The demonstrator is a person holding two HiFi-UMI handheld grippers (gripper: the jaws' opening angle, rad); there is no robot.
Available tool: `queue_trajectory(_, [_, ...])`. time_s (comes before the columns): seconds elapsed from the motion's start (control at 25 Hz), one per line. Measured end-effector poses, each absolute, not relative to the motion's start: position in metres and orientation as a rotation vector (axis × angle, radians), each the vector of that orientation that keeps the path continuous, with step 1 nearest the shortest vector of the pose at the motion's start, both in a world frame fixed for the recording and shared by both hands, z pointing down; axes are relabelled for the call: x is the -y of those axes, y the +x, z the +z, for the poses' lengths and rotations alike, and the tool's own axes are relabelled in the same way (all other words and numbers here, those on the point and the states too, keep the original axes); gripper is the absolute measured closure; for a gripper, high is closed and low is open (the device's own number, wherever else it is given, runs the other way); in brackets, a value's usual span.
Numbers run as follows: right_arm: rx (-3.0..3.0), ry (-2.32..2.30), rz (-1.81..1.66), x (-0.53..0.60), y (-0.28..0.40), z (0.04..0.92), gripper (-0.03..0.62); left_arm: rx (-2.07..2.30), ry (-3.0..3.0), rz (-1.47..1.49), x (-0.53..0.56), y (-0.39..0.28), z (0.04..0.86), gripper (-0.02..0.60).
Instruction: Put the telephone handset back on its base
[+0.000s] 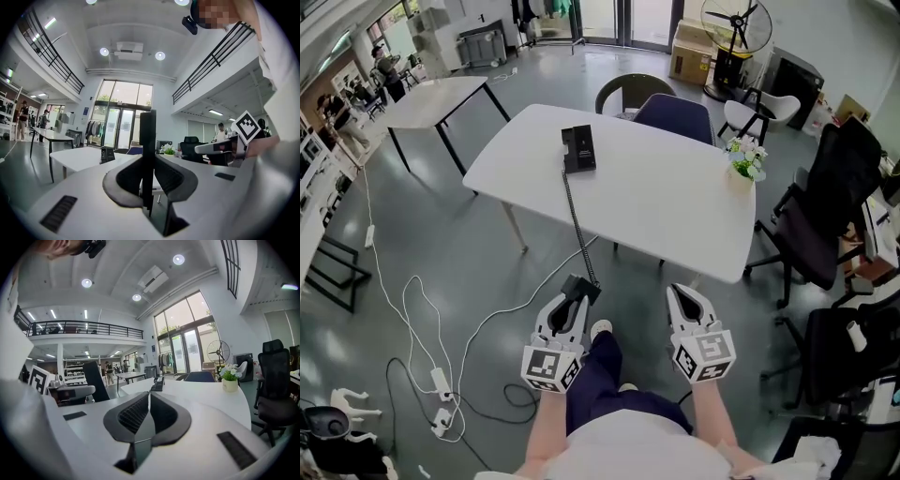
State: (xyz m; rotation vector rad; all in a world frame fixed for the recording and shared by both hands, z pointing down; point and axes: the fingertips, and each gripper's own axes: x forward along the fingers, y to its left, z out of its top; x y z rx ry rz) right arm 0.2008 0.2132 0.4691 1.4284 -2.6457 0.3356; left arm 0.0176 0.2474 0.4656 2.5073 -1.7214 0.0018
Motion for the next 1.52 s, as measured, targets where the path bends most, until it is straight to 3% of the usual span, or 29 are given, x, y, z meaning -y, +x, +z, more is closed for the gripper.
queue_trajectory(0.76, [2.629,1.543,0.359,-0.093,0.159,0.449,0.556,1.596,2.592,0.011,-0.121,-0.035,0.451,0.502])
queue_trajectory(1.52, [2.545,1.639,0.389,-0.031,0.14,0.462,0.556,1.423,2.654,0.028,-0.047,-0.044,0.466,0.502])
